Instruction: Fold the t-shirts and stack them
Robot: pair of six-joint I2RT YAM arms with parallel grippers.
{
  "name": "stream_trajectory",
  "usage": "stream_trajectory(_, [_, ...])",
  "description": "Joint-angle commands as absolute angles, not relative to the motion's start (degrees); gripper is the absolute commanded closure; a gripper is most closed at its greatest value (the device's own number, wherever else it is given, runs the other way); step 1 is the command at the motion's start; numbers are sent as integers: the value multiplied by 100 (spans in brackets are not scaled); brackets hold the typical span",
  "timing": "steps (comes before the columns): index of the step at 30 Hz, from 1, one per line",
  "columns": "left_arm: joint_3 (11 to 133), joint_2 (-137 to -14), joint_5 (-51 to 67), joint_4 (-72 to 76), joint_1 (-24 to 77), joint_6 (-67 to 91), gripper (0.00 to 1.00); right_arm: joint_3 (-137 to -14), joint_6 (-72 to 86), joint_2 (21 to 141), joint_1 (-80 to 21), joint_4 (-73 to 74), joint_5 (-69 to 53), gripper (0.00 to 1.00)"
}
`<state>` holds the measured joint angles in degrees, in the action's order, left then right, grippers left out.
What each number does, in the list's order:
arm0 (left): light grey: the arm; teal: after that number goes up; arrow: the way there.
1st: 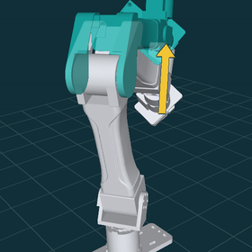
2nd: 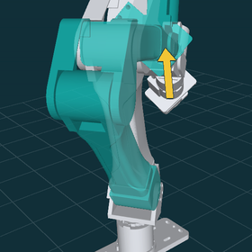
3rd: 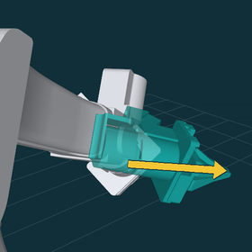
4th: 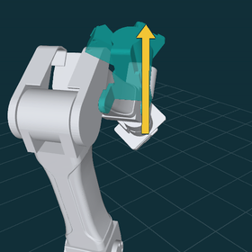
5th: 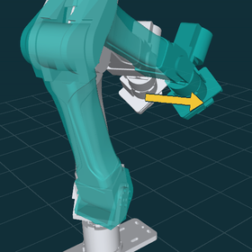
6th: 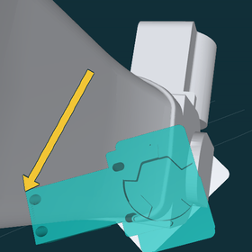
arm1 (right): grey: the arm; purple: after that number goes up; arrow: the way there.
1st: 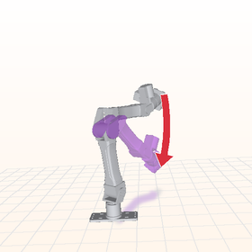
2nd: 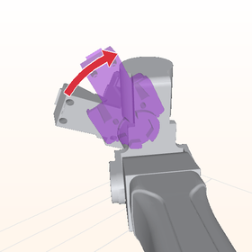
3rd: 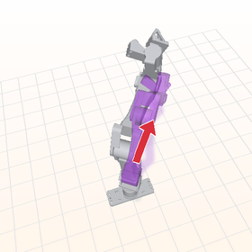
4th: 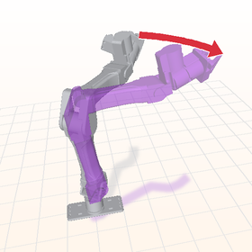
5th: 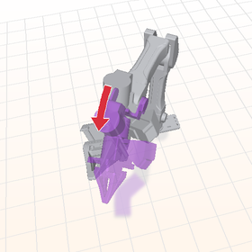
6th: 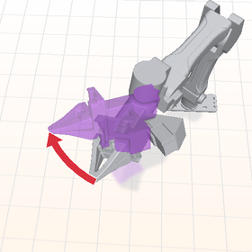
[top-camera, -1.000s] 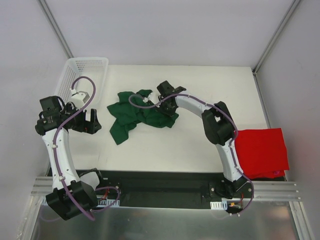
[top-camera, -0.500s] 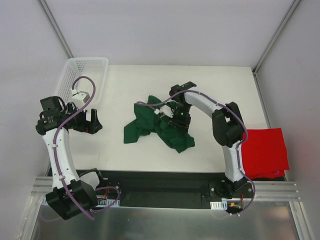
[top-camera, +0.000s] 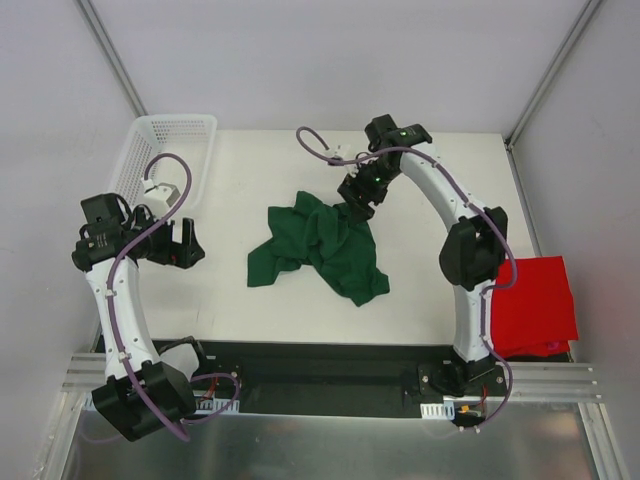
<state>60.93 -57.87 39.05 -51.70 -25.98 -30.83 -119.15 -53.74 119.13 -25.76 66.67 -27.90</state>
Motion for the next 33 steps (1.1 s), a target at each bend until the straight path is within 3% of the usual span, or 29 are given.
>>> stream_trajectory(1, [5959, -5634, 4175, -5133, -2628, -3102, 11, -11699, -5151, 12251, -2760, 6321, -3040, 19])
stream_trajectory(6, [5862, -5634, 4263, -5080, -2628, -3024, 11, -11461, -4922, 12489, -2804, 5722, -2980, 16])
stream_trajectory(19, [5704, -5634, 4219, -5010, -2637, -3032, 11, -11285, -4448, 12770, -2804, 4184, -1417, 17])
stream_trajectory(33, [5502, -5590, 4149, -4922, -2637, -3050, 11, -11461, -4052, 13105, -2751, 3973, -615, 22])
